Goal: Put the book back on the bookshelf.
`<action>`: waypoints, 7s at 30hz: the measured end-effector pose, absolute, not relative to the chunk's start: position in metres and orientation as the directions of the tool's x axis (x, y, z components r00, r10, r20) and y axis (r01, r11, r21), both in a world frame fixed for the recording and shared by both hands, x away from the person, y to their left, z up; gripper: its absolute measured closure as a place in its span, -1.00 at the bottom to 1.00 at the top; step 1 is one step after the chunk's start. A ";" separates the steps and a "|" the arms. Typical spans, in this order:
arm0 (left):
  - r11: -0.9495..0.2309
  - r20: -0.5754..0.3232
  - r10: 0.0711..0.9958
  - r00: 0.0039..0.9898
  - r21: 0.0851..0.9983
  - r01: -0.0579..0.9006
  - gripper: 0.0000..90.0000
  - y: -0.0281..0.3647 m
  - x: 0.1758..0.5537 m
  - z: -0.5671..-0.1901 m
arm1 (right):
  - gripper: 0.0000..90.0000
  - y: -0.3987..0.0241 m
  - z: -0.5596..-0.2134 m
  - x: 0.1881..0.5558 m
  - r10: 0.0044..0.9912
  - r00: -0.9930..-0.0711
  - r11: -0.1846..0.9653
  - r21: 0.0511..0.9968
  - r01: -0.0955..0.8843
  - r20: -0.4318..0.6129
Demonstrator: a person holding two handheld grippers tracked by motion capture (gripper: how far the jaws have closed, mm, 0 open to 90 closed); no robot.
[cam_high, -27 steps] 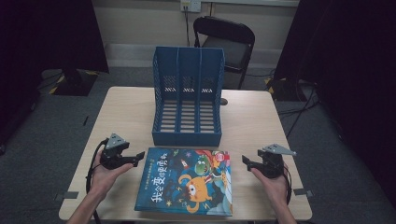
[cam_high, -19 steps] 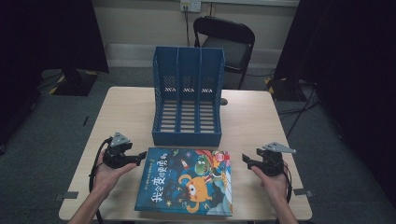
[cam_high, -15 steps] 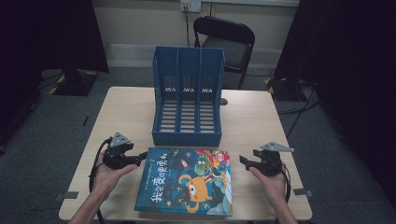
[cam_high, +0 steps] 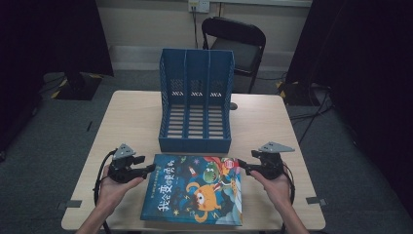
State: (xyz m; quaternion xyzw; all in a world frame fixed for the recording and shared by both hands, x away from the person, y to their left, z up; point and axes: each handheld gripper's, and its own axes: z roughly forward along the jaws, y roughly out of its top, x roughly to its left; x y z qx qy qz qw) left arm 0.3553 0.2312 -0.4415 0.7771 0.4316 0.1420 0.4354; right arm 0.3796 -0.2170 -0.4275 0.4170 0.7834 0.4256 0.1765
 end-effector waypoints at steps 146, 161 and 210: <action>-0.449 -0.189 0.558 0.808 0.750 0.486 0.18 0.210 0.318 -0.464 | 0.18 -0.145 -0.452 0.377 0.600 -0.794 0.503 0.725 0.471 0.099; -0.473 -0.171 0.569 0.804 0.731 0.491 0.09 0.219 0.314 -0.463 | 0.20 -0.151 -0.452 0.373 0.609 -0.786 0.493 0.725 0.481 0.107; -0.372 -0.264 0.646 0.717 0.711 0.597 0.12 0.161 0.382 -0.458 | -0.20 -0.207 -0.457 0.346 0.712 -0.685 0.370 0.747 0.552 0.152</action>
